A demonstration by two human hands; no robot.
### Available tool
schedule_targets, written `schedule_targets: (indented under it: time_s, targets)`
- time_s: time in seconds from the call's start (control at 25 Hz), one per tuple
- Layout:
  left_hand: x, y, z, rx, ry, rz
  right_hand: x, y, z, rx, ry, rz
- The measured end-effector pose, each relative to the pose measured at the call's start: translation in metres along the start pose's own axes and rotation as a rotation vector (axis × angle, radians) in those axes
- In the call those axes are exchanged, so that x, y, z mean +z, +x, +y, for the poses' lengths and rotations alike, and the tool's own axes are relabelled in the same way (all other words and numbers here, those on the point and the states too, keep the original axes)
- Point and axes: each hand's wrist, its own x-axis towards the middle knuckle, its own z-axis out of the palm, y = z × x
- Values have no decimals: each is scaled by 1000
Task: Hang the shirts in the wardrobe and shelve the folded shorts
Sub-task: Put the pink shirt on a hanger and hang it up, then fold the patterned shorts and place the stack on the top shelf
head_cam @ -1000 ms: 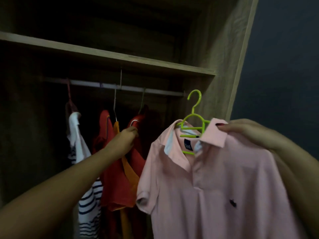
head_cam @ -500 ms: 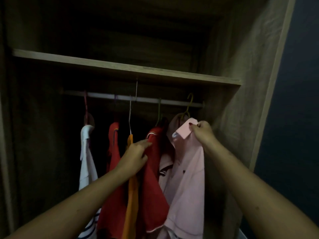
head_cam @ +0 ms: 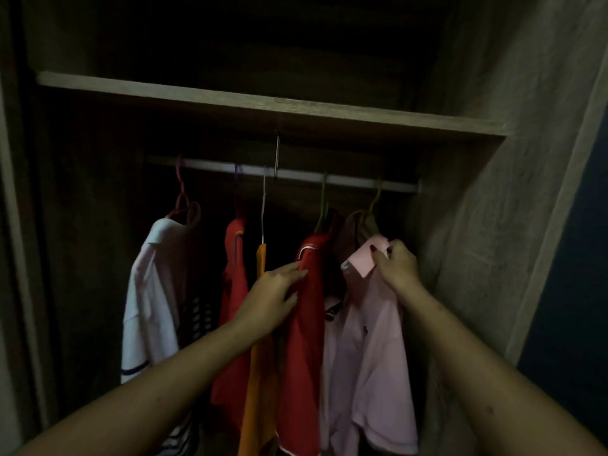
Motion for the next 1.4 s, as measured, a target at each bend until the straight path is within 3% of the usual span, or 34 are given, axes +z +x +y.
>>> schedule_targets:
  time_s: [0.12, 0.2, 0.28, 0.36, 0.44, 0.56, 0.76, 0.92, 1.12, 1.28, 1.4]
  targets:
    - [6, -5, 1, -10, -8, 15, -5, -18, 3, -123, -114, 187]
    - [8, -15, 4, -15, -43, 15, -4, -38, -1, -343, -237, 353]
    - [9, -29, 7, -32, -111, 58, 5, -65, -13, -588, -199, 338]
    - [6, -46, 12, -68, -186, 138, 25, -91, -24, -679, -45, 233]
    - [-4, -70, 14, -153, -299, 230, 51, -119, -36, -652, 184, 111]
    - [-35, -125, 12, -371, -428, 360, 95, -170, -53, -655, 406, -80]
    - [-94, -265, -3, -714, -415, 466, 175, -275, -83, -723, 577, -415]
    - [-155, -420, -14, -1089, -331, 668, 248, -385, -101, -706, 617, -749]
    - [-204, -620, -18, -1590, -171, 860, 322, -528, -96, -604, 475, -1116]
    - [-181, -780, -29, -1938, -47, 719, 391, -629, -50, -525, 290, -1368]
    - [-146, -874, -32, -2160, -58, 692, 438, -670, -2, -381, 13, -1515]
